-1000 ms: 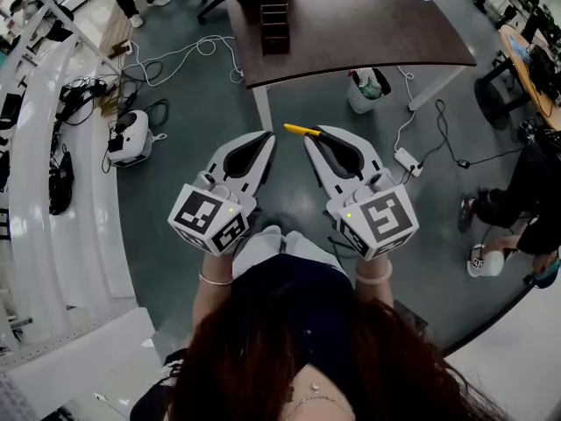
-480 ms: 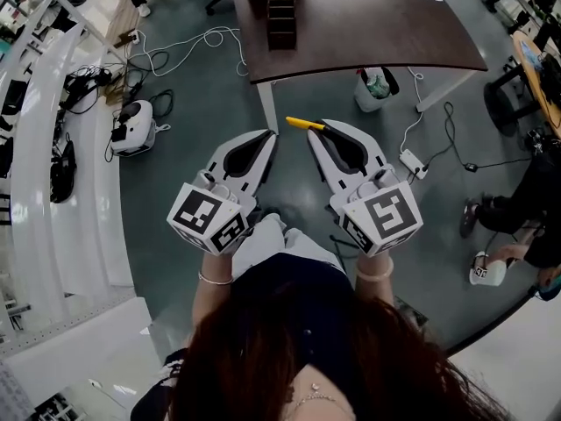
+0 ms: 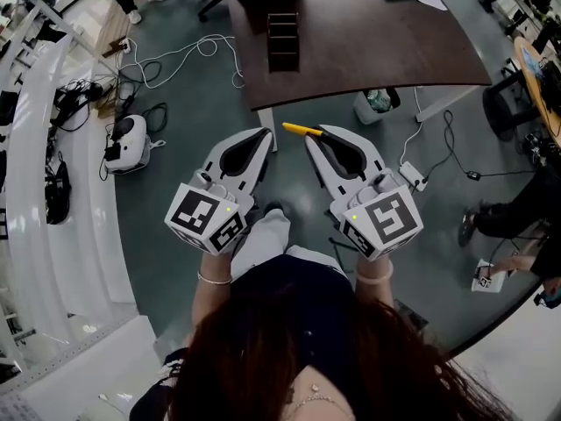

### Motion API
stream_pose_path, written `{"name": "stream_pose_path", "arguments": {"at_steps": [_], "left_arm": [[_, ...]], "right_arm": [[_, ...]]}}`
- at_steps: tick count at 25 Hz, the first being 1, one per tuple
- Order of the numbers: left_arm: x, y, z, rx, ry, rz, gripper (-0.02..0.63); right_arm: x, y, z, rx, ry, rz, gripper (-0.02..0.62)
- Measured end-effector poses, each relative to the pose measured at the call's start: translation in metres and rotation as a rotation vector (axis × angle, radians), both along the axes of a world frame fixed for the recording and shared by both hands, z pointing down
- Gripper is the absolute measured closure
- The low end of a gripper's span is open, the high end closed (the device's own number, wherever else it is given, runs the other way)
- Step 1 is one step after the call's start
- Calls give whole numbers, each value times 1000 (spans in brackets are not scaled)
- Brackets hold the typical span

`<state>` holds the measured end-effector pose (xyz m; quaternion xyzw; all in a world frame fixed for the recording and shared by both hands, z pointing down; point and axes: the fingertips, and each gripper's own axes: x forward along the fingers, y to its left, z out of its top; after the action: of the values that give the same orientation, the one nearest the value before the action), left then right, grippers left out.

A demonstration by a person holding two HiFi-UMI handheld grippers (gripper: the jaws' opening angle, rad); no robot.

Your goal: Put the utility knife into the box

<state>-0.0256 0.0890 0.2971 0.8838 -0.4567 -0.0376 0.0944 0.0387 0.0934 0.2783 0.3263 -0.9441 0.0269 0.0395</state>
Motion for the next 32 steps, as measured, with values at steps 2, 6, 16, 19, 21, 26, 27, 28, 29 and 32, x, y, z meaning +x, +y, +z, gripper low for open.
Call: {"name": "stream_pose_path", "arguments": {"at_steps": [2,6,16,19,21,26,27,28,29,32], "left_arm": [[-6,-22,-4,11,2,27,604],[-16,-61,-11,27,12,70,604],[-39,-135,6,-21,33,102,604],[-37,-153,14,-27,32,96,604],[-37,-166,22,-36,32,92,604],[-33,-221,22,-54,34,73,604],[-31,-232,21,-56,36,68,604],[-30,-240,21,-61,36,63,606],[-28,-247,22,-68,34,58,604],[-27,-263,26,-75,29,31,604]], "right_arm": [[-10,-21,-6,14,7,16,541],[-25,-57,-14,33,17,39,541],[-40,-132,-2,3,45,101,541],[-37,-151,6,-2,49,108,541],[-35,-165,14,-14,50,109,541],[-26,-227,14,-32,36,109,541],[-24,-239,13,-32,31,107,541],[-22,-249,13,-33,28,104,541],[-20,-257,14,-35,26,98,540],[-20,-277,19,-45,26,71,541]]}}
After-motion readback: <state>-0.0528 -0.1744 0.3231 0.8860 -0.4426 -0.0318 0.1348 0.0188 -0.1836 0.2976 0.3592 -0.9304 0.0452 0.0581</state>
